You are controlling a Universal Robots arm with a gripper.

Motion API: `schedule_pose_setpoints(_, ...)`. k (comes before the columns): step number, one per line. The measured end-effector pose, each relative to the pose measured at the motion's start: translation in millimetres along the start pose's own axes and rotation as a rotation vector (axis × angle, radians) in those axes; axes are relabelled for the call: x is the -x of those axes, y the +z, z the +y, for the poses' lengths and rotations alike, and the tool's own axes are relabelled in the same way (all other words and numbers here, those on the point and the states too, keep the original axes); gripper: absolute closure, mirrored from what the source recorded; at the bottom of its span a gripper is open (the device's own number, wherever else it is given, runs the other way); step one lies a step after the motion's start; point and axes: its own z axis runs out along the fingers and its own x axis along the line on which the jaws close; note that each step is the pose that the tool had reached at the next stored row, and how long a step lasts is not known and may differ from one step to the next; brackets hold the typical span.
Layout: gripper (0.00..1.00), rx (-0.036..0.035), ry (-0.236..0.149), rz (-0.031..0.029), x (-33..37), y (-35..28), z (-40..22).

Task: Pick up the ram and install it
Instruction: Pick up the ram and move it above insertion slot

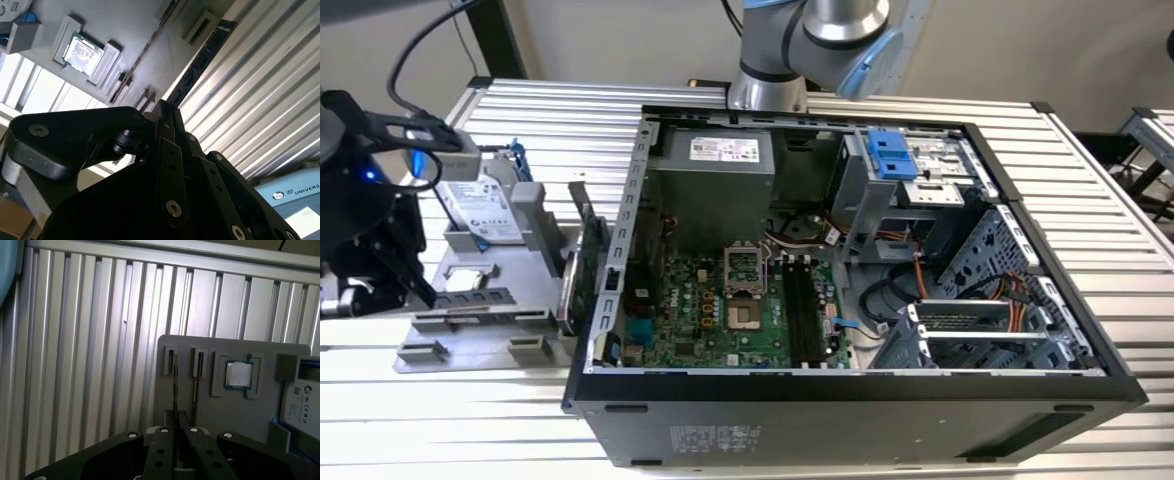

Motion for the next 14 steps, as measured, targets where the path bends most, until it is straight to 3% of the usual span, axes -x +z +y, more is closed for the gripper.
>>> schedule_pose_setpoints(14, 1.0, 0.0, 0.0, 0.0, 0.1, -5.6, 0.1)
